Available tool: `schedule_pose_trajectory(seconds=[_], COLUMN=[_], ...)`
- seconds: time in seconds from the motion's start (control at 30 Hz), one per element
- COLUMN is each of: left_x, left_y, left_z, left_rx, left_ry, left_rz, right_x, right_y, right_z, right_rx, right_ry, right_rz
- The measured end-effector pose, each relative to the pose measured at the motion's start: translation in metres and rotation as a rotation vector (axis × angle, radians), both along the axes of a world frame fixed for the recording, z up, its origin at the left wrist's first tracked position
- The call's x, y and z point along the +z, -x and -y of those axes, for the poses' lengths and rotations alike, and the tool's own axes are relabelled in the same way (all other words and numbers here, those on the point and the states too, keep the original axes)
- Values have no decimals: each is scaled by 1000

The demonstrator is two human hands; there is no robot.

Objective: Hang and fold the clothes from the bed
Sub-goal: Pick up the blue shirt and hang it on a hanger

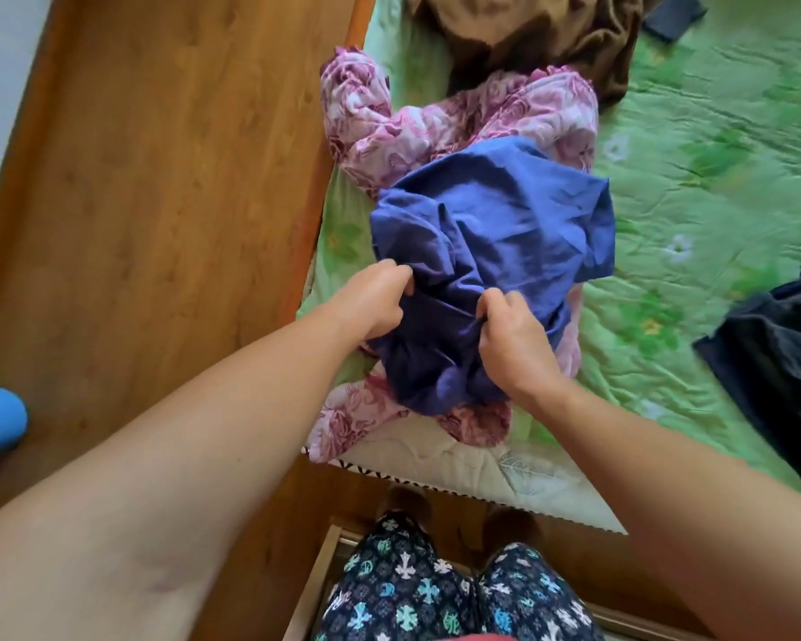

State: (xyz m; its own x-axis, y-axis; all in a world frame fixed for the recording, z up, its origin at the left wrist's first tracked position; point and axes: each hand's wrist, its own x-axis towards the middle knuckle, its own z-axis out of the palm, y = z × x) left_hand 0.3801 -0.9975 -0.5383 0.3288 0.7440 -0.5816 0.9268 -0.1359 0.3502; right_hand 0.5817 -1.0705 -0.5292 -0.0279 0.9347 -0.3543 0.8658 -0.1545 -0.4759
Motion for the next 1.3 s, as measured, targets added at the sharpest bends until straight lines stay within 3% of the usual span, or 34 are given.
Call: schedule_pose_trajectory(seconds=[0.2,0.43,0.53,0.63,0.77,0.87,0.97,1.03,1.1,1.23,1.3], left_x=[72,217,286,352,423,470,505,521,540,563,566], left_y=[-5,-42,-69,-98,-129,-144,-150,-148,-140,-118,-114], left_z=[-11,-40,-48,-53,-55,-54,-53,-57,-61,-63,-65], left_rx=[139,276,337,394,458,495,471,400,251,-141,-255], left_ry=[-28,-144,-186,-257,-320,-320,-305,-345,-446,-690,-837], left_rz=[175,292,405,544,757,932,1006,975,809,198,-97], right_x=[52,163,209,250,297,324,354,372,394,440,466], right_y=[-29,-56,-68,-67,-53,-55,-68,-78,-90,-114,-127], right_z=[-22,-35,-40,-44,-44,-57,-69,-77,-85,-109,-117], right_rx=[-150,127,202,160,-76,-255,-366,-409,-466,-613,-520], right_ry=[-3,-93,-126,-181,-323,-332,-493,-520,-536,-531,-575], right_rz=[-39,300,323,242,100,-178,-395,-446,-519,-732,-691])
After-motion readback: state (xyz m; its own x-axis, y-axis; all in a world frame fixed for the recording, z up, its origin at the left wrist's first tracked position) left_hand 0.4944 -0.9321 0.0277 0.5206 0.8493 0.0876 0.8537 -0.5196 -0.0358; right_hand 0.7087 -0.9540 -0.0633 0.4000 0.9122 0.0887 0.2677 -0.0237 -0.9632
